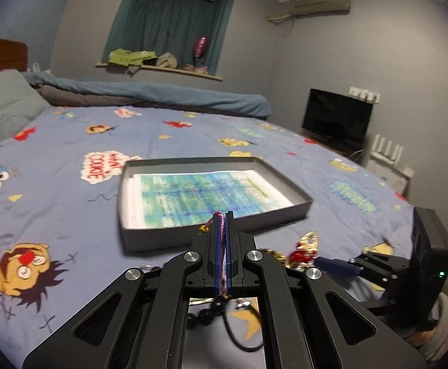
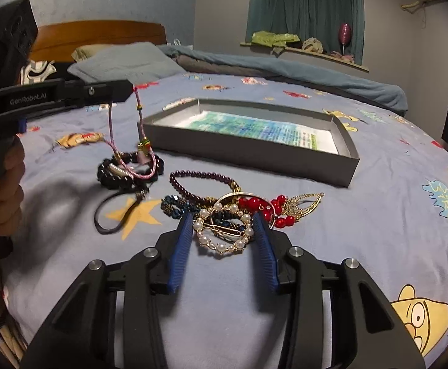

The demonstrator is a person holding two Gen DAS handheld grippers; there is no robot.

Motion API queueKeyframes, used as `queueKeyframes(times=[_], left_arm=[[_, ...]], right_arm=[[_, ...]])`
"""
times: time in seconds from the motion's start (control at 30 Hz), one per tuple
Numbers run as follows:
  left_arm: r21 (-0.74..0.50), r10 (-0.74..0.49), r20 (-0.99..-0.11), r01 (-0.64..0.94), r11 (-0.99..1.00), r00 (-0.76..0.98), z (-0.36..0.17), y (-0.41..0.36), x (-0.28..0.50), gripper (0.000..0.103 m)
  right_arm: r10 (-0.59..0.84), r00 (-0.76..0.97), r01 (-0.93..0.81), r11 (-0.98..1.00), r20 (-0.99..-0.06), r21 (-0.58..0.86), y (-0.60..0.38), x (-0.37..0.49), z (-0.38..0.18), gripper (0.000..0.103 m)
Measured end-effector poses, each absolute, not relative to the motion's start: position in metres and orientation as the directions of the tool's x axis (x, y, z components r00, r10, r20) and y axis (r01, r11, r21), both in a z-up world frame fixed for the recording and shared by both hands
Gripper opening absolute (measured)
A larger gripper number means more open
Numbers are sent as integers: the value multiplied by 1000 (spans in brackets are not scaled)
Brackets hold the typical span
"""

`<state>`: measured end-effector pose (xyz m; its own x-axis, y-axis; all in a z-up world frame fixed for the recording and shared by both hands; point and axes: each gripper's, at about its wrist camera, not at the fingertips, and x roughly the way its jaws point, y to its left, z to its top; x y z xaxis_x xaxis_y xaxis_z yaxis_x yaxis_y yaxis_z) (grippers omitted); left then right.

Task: Organize jewelry
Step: 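Grasp the pink string bracelet with the left tool while the right tool grasps the pearl ring hair clip, then carry both held pieces into the gray box and open both tools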

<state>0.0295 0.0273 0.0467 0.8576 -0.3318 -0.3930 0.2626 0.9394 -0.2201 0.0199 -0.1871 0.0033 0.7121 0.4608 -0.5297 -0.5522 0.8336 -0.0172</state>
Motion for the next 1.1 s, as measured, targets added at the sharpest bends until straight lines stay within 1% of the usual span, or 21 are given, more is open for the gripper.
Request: queueKeyframes(times=[0.13,0.27,0.5,0.63,0.73,0.8,0.97,1.1], left_arm=[[-274,-376,-381,285,918,845,47,34,30,3],[-292,-386,-367,289,912,847,50,37,30,3],[-274,-383,-356,297,915,852,70,38,39,3],[-222,-347,-368,281,934,863,89,36,55,3],[-193,-319,-364,264,945,875,100,36,70,3],[-184,-302,-352,250,950,886,105,36,80,3],[-218,-299,-328,236,947,896,105,42,104,3],[-248,-317,-337,241,938,887,93,44,126,3]], right_arm=[[486,717,-553,833,-500,16,-194,18,8,41],[507,715,-554,831,-481,51,-198,19,14,41],[531,714,-556,826,-458,92,-205,32,29,41],[511,734,-530,843,-447,93,-212,58,48,41],[495,743,-511,854,-451,97,-215,78,58,41],[495,736,-496,859,-462,129,-219,98,63,41],[468,731,-470,873,-497,129,-217,132,63,41],[440,722,-455,883,-534,113,-208,156,56,41]])
